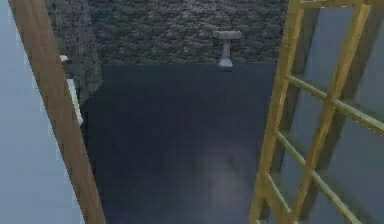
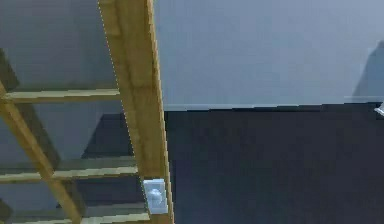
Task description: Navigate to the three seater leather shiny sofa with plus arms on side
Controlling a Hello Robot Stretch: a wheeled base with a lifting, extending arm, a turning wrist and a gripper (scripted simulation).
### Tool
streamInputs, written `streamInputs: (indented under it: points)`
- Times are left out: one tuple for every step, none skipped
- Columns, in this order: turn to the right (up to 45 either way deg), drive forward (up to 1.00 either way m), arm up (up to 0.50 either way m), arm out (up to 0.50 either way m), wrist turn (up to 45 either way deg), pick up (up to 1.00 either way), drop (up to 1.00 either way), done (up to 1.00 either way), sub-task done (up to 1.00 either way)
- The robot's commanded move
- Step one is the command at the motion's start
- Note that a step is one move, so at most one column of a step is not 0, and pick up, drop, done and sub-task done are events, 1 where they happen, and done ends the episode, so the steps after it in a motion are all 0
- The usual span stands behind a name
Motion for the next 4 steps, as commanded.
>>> streamInputs:
  points:
    - [0.0,1.0,0.0,0.0,0.0,0.0,0.0,0.0,0.0]
    - [0.0,0.3,0.0,0.0,0.0,0.0,0.0,0.0,0.0]
    - [45.0,0.0,0.0,0.0,0.0,0.0,0.0,0.0,0.0]
    - [30.0,0.0,0.0,0.0,0.0,0.0,0.0,0.0,0.0]
